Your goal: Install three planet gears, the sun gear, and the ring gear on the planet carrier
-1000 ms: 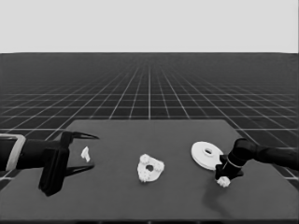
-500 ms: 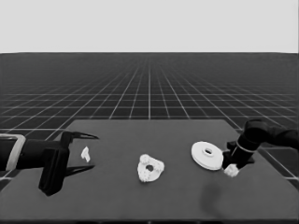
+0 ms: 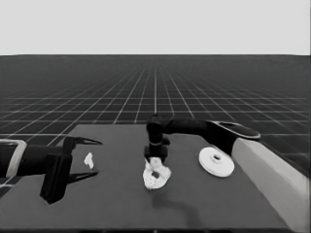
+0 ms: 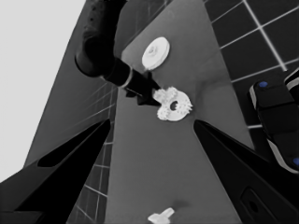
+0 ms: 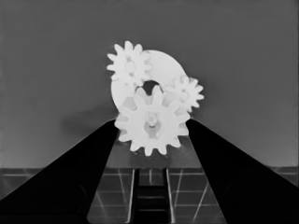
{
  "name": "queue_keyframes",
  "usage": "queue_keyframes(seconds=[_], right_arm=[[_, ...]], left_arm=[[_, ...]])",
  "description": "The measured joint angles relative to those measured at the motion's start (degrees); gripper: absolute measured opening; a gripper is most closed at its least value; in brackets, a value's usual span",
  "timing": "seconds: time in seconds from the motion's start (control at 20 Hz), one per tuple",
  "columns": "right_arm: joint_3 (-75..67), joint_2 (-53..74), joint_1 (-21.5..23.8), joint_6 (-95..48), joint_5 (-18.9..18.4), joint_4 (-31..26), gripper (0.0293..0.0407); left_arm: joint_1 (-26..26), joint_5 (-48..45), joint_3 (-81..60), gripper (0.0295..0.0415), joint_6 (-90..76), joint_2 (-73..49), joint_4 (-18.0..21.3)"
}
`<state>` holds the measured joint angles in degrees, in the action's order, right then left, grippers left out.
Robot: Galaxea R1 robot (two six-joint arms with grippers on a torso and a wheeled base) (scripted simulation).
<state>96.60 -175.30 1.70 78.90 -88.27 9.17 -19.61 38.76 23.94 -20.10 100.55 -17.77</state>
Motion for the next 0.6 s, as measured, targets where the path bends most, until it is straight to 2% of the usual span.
queue_keyframes(seconds=[0.15,0.6], right_arm=[[3.6,-1.1,-5.7,-2.2,1.6,5.4,0.031],[4.9,-1.4,-7.4,-2.3,2.2,6.6,0.0309]], left_arm=[[0.0,0.0,0.0,0.0385,0.0,0.0,0.0],[0.0,0.0,0.0,0.0385,0.0,0.0,0.0]])
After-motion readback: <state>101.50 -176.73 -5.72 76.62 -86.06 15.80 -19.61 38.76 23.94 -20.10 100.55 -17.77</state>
